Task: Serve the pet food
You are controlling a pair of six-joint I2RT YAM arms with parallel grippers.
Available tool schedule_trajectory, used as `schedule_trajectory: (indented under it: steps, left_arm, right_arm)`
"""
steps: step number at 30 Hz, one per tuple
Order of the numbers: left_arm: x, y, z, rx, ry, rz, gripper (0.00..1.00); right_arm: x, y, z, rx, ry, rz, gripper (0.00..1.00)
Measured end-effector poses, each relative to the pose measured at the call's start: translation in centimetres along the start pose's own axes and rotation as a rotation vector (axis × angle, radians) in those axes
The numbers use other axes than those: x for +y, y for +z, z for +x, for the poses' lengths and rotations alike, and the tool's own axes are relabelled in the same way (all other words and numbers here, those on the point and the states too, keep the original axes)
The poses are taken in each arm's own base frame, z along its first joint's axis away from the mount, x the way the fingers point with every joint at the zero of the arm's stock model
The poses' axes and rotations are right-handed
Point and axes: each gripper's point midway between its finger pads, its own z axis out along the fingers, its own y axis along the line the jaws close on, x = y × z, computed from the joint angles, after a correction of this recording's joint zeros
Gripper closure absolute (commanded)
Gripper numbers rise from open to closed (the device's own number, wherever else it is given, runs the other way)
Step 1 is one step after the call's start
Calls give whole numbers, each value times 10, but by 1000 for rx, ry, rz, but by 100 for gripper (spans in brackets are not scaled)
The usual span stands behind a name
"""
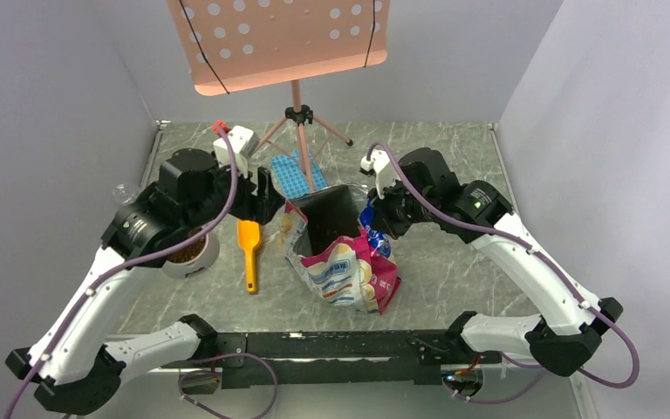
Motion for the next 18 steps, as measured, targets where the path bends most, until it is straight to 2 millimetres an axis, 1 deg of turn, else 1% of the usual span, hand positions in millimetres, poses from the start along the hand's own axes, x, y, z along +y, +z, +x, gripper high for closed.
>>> schedule_trajectory:
  steps: [2, 4, 6, 10, 13, 15, 18]
  left_arm:
    - [6, 9, -3, 4, 35, 5, 15]
    - [4, 20, -4, 18, 62, 47, 13]
    - [1, 32, -3, 26, 77, 98, 13]
    - [4, 51, 9, 68, 60, 177, 15]
    - [-3, 61, 15, 85, 45, 242, 21]
    - [-5, 64, 20, 93, 33, 262, 29]
    - [-9, 70, 24, 110, 19, 272, 38]
  right_arm:
    - [1, 1, 0, 8, 6, -8, 100]
    - [2, 2, -1, 12, 9, -15, 100]
    - [2, 3, -1, 18, 16, -18, 100]
    - [1, 6, -2, 35, 43, -12, 100]
    - [-3, 8, -2, 47, 83, 15, 100]
    - [-6, 8, -2, 47, 110, 41, 100]
    - [-10, 7, -2, 45, 158, 79, 100]
